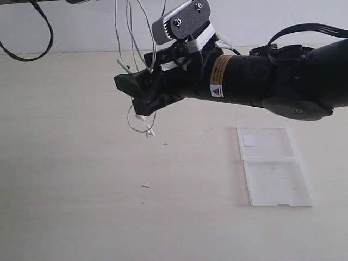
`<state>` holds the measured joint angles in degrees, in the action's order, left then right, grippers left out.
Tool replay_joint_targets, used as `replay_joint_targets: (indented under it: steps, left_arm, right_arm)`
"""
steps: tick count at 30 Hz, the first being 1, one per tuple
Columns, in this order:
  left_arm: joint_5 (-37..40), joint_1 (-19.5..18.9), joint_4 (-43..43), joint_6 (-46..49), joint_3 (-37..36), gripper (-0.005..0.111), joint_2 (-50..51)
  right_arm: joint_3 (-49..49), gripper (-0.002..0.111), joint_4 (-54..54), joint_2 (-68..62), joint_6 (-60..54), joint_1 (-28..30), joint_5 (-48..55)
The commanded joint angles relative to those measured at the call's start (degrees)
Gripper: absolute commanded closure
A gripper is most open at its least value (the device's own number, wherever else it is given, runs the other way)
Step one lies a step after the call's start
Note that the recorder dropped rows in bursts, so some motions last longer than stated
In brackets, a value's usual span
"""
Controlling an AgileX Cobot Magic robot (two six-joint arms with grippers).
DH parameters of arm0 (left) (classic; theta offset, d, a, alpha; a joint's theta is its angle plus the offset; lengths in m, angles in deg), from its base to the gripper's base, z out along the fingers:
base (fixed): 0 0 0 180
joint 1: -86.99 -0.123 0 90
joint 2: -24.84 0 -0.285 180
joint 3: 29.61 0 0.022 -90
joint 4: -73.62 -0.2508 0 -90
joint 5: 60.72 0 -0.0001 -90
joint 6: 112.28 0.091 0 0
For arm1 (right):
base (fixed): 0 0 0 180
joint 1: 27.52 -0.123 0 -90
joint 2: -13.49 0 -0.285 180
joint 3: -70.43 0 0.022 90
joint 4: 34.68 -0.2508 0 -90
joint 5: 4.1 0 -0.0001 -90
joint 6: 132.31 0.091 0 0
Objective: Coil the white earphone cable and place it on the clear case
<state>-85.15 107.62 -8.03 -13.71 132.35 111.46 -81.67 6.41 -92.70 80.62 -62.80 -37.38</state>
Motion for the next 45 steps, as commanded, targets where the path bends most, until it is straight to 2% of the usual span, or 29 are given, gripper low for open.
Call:
replay_joint_targets:
  steps: [1,6,14,20,25,30,33,39,45]
  left_arm:
    - [1.64,-0.12,0.06,0.0,0.29,0.107,-0.2]
    - [1.64,-0.12,0.06,0.0,0.29,0.107,-0.2]
    - [0.99,-0.12,-0.2,-1.34,0.29,0.107,-0.2]
    - [-2.0,-0.12,-0.2,-1.72,0.29,0.107,-0.2]
    - [-2.73,-0.12,-0.2,-2.71,0.29,0.107,-0.2]
    - [-4.57,-0.12,-0.2,-2.79,0.29,0.107,-0.2]
    - [-4.57,-0.12,-0.2,-2.79,0.29,0.107,-0.2]
    - [-4.44,-0.12,-0.57,-2.79,0.29,0.107,-0.2]
    - [-4.23,-0.12,-2.67,-3.85,0.16,0.107,-0.2]
  right_arm:
    - [0.26,0.035,4.41,0.7,3.61,-0.07,1.06]
    - [0.26,0.025,5.35,1.08,4.76,-0.07,2.03]
    - [0.26,0.025,1.98,1.75,4.15,-0.07,1.34]
    - [0.26,0.025,-0.89,1.75,2.86,-0.07,-3.29]
    - [0.26,0.031,-4.1,1.61,0.38,-0.07,-2.92]
    - [0.26,0.045,-5.38,1.61,-0.31,-0.07,-3.16]
    - [0.26,0.063,-5.95,1.61,-0.31,-0.07,-3.16]
    - [0.26,0.109,-6.08,1.61,-0.31,-0.07,-3.03]
    - [0.26,0.108,-6.36,1.61,-0.06,-0.07,-1.02]
